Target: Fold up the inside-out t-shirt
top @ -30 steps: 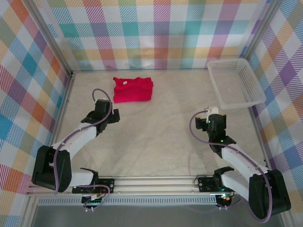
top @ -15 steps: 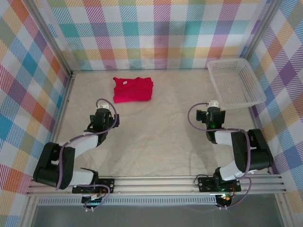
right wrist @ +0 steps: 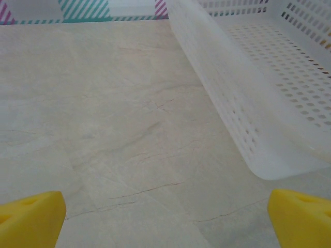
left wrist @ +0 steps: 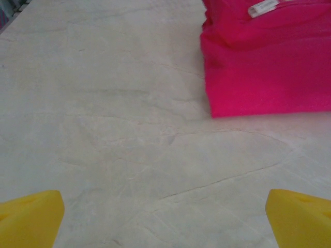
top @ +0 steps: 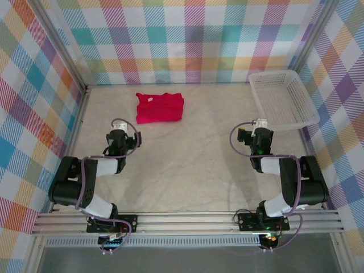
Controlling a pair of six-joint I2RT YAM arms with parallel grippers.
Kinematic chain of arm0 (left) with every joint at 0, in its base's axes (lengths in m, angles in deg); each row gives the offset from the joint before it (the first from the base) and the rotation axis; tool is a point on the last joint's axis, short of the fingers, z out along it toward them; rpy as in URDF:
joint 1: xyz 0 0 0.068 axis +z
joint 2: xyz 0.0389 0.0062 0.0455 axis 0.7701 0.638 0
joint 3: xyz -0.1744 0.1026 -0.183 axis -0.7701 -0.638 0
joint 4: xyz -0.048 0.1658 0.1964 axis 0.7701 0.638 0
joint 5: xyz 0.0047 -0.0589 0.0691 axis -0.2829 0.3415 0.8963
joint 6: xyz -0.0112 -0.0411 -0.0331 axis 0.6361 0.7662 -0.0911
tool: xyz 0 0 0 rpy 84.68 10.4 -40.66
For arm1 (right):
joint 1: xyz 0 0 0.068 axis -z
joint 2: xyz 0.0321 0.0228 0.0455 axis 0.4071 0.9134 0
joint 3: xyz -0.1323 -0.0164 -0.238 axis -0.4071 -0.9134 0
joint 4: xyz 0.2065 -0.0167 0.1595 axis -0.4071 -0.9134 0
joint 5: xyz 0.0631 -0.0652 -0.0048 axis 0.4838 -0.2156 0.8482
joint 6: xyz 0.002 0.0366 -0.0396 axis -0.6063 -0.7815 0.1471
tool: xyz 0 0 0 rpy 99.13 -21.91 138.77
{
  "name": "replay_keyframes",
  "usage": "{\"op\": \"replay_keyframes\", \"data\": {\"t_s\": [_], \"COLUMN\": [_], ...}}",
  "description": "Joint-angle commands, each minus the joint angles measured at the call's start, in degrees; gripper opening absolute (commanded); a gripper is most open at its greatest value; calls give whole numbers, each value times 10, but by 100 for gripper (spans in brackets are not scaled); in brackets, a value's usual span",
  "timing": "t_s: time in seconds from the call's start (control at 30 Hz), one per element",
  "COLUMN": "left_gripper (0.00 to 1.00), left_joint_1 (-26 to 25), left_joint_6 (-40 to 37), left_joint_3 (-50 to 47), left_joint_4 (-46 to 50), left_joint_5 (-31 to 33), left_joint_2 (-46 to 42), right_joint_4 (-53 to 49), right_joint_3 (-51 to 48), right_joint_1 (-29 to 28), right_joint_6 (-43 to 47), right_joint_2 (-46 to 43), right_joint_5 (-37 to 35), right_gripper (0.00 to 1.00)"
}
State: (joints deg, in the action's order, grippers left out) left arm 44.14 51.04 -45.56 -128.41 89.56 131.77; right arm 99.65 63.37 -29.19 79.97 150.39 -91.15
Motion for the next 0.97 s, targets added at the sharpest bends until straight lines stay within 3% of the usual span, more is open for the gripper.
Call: {"op": "replay_keyframes", "data": {"t_s": [0.0, 0.07, 0.1, 0.17, 0.2, 0.93], "left_gripper": [100, 100, 100, 100, 100, 100], "left_joint_1": [20, 20, 20, 20, 20, 19], "left_joint_6": [16, 16, 15, 14, 14, 11], "left_joint_3": [-17, -17, -18, -18, -18, -13], "left_joint_4": [-62, -65, -73, -72, -68, -63], "left_joint_5": [-42, -41, -41, -40, -41, -51], "left_joint_2": [14, 16, 19, 18, 16, 17], "right_joint_4": [47, 137, 76, 108, 76, 87], "right_joint_3": [-15, -32, -25, -29, -25, -26], "right_joint_1": [10, 19, 18, 18, 18, 18], "right_joint_6": [2, 1, -7, -2, -6, -4], "right_joint_2": [-6, 35, 12, 24, 14, 19], "right_joint_5": [61, 61, 63, 61, 63, 63], "right_gripper": [100, 100, 100, 100, 99, 100]}}
